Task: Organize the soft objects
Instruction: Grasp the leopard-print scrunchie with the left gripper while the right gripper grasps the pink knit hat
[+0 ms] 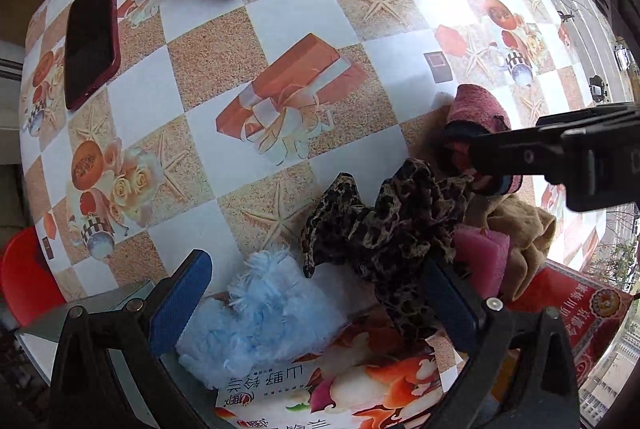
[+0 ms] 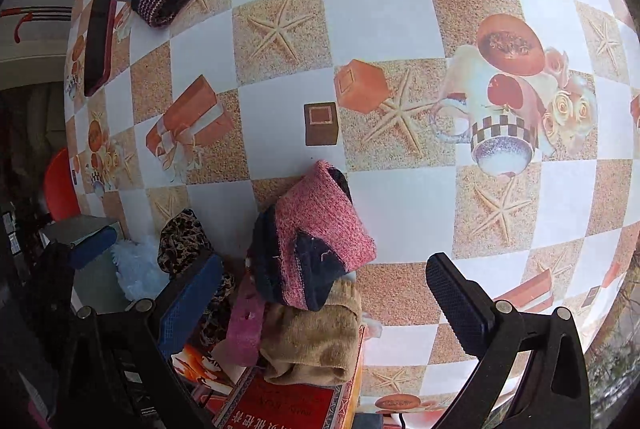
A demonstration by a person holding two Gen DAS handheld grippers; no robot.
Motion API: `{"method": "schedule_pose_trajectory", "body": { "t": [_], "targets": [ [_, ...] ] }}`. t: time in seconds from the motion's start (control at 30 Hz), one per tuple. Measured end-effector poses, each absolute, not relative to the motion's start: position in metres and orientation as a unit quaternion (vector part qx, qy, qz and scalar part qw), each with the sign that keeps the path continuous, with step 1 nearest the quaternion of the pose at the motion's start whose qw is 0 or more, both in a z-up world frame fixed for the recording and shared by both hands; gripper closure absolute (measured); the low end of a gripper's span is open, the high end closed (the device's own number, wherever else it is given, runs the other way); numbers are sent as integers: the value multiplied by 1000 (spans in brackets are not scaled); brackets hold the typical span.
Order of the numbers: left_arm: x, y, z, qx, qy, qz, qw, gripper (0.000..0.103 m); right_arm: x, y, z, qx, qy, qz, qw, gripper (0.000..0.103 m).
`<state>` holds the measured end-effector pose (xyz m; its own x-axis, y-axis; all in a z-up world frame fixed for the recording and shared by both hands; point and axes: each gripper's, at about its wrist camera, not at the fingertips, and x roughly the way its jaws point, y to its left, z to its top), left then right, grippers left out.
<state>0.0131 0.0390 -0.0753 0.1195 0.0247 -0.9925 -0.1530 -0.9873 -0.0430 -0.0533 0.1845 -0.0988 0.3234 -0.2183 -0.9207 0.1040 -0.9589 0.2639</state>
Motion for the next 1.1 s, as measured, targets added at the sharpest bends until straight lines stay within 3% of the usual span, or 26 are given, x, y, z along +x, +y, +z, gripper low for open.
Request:
{"method": "schedule_pose_trajectory", "body": {
  "t": [0.27, 0.4, 0.6, 1.1],
  "targets": [
    [-12, 33, -91, -722, 110, 683, -6, 0, -52, 217, -115, 790, 27, -606, 89, 0],
    [-29, 8, -74, -714, 74, 695, -34, 0, -56, 269, -108, 781, 6, -623, 40, 0],
    [-25, -7, -49, -714, 15, 699, -27, 0, -47, 292, -91, 766, -70, -635, 78, 0],
    [-21, 15, -106, -749, 1, 661, -48, 0, -16, 240, -136, 773, 28, -630, 67, 0]
  ]
}}
